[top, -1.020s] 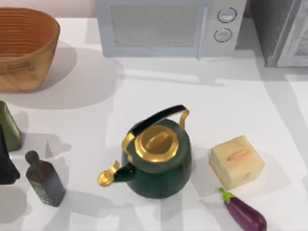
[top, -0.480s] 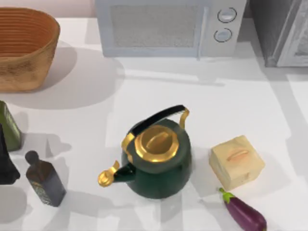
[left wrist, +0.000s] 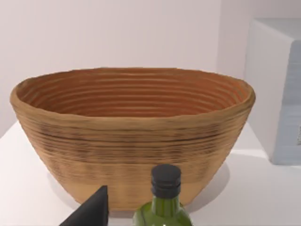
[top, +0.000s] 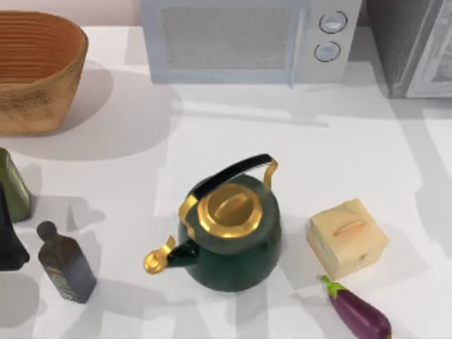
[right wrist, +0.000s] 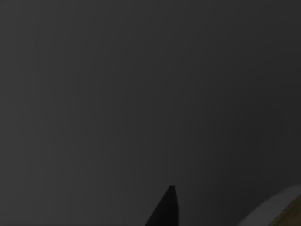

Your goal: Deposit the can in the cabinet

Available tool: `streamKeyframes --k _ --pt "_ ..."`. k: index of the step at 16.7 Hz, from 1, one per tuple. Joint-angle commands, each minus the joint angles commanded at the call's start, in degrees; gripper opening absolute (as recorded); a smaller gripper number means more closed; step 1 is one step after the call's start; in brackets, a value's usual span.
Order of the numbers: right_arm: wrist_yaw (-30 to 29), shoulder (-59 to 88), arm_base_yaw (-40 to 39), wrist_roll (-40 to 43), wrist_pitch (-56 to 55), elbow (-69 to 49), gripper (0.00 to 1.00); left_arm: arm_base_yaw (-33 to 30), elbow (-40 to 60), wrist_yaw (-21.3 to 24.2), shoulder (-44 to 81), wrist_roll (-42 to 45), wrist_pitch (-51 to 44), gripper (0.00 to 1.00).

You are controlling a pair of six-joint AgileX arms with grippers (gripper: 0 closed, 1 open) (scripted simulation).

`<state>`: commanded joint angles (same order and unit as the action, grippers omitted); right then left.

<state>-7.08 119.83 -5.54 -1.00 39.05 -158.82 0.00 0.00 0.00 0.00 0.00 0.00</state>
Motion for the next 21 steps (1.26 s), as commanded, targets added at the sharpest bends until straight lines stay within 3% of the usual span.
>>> streamKeyframes --k 2,15,21 --pt "0.0 0.0 0.0 0.0 0.0 0.0 0.00 0.0 0.0 0.0 0.0 0.0 0.0 1.00" --pt "0.0 0.0 0.0 0.0 0.0 0.0 0.98 0.0 0.0 0.0 0.0 0.0 0.0 1.00" --pt "0.0 0.0 0.0 0.0 0.0 0.0 1.00 0.0 0.0 0.0 0.0 0.0 0.0 1.00"
